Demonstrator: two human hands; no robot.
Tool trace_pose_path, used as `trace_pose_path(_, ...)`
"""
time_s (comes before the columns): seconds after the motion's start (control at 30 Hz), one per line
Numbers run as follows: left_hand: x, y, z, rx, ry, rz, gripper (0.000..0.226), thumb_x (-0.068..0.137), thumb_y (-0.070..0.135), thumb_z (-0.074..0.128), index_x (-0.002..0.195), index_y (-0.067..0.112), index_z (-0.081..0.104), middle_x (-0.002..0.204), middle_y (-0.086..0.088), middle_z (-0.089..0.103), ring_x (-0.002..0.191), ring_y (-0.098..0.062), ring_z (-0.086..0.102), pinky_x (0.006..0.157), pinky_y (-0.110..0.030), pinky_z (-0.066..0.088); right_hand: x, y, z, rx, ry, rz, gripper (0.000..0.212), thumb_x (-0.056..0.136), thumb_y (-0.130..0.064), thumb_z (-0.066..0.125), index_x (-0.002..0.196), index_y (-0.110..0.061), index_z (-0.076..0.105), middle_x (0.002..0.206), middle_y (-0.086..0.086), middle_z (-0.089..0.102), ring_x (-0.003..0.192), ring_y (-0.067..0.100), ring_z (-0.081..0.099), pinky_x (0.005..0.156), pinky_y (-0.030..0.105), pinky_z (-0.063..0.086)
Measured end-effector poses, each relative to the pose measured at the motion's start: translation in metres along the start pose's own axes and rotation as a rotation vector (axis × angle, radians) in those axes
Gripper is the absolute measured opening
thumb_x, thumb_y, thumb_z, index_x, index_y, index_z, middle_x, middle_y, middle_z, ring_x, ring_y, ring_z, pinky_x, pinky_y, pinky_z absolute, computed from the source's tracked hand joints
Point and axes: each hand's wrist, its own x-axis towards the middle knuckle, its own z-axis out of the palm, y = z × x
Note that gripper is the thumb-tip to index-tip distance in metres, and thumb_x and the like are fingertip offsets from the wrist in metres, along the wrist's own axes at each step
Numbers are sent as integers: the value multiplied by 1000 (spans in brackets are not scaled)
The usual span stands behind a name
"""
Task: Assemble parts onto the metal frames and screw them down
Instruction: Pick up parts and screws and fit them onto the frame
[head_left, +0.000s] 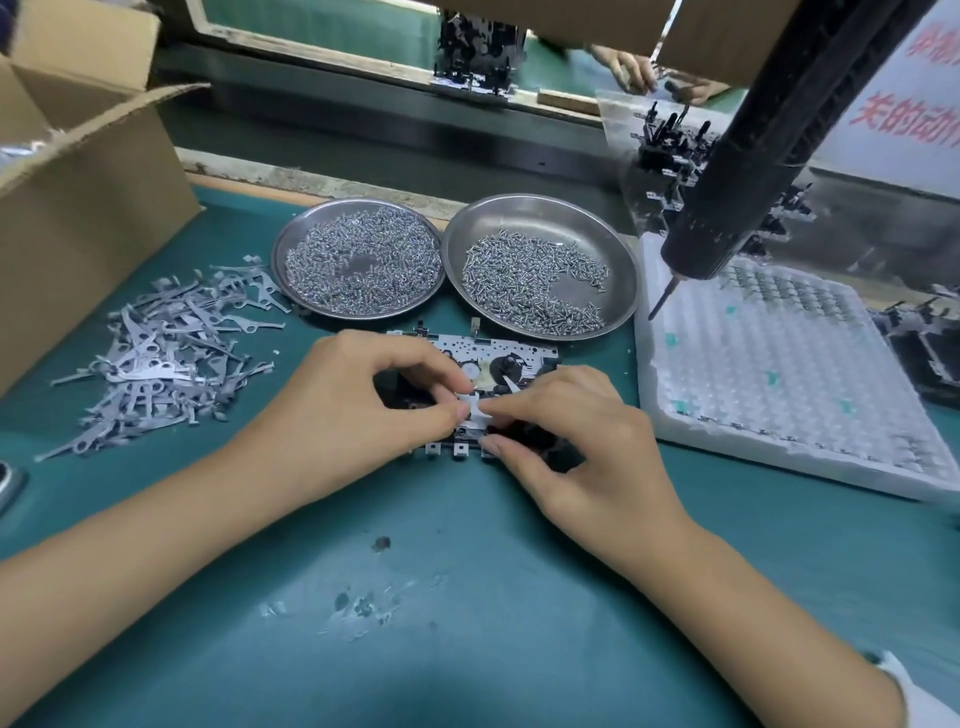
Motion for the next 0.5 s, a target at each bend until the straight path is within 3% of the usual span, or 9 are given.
trace_pose_path(0.17,0,0,0,29,-15,12,16,73,13,75,77,29,73,72,12,70,72,-1,63,70,-7,44,-4,-5,6,-60,58,24,11,82,-11,68,87,-3,74,89,8,63,80,24,60,73,36,51)
trace_pose_path(0.3,-1,-1,3,15,-8,18,15,74,15,76,76,29,73,71,13,69,70,1,62,66,-4,42,-5,-6,9,-175,73,6,7,81,-5,66,79,1,70,86,10,64,77,31,60,72,43,48)
trace_pose_path(0.5,0,-5,7,-18,8,2,16,75,11,76,75,26,72,66,8,69,61,2,58,61,-5,43,-4,-7,11,-154,80,31,7,81,-3,65,78,1,70,84,10,64,76,30,59,73,40,48)
